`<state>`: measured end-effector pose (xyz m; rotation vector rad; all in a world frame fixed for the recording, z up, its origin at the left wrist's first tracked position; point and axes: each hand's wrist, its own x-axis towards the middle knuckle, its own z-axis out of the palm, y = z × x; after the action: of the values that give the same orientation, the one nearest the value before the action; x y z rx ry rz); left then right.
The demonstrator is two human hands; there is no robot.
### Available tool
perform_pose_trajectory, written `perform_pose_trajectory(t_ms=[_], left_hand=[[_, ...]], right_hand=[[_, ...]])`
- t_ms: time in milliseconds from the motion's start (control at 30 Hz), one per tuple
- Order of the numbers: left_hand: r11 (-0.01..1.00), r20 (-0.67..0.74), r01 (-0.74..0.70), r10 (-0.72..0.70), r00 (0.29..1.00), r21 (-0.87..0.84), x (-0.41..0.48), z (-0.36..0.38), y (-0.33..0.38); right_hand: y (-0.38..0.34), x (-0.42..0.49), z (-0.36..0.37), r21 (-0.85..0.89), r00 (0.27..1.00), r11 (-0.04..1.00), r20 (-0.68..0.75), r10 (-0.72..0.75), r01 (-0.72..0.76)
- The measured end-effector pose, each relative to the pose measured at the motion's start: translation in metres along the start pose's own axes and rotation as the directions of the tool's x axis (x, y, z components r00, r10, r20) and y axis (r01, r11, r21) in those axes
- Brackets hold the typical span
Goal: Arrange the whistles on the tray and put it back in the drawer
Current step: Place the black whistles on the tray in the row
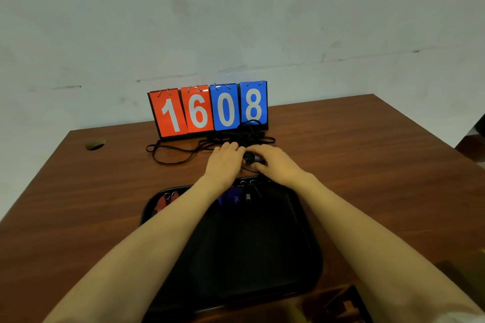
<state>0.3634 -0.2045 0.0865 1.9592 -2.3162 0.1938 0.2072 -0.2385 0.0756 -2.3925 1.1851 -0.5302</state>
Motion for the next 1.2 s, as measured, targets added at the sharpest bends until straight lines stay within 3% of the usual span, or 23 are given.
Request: perform_pose_trajectory(t_ms=[167, 300, 600, 800, 1067, 1200], left_hand=[[0.996, 0.002, 0.067, -0.067, 0.998, -0.059, -0.016, -0.002, 0.002], [0.997, 0.075, 0.081, -0.082, 0.994, 0.013, -0.042, 0.002, 0.003], [0.992, 0.053, 0.113, -0.11, 0.993, -0.058, -0.091, 0.028, 0.01], [0.994, 0.068, 0.111, -0.11, 0.992, -0.012, -0.095, 0.036, 0.016], [0.995, 0.004, 0.09, -0.09, 0.996, -0.037, -0.097, 0.04, 0.012], [0.999, -0.103, 0.051, -0.051, 0.993, -0.01, -0.099, 0.042, 0.02]], right_hand=[[-0.007, -0.014, -0.002, -0.167, 0.999, 0.985, 0.013, 0.05, -0.047], [0.0, -0.034, -0.007, -0.393, 0.986, 0.905, -0.032, 0.164, -0.164], [0.001, -0.08, 0.0, -0.202, 0.906, 0.893, -0.222, 0.359, -0.403], [-0.004, -0.085, 0.018, -0.251, 0.886, 0.85, -0.139, 0.442, -0.463], [-0.007, -0.074, 0.029, -0.288, 0.852, 0.802, -0.161, 0.499, -0.524], [-0.009, -0.069, 0.033, -0.287, 0.845, 0.795, -0.173, 0.506, -0.535]])
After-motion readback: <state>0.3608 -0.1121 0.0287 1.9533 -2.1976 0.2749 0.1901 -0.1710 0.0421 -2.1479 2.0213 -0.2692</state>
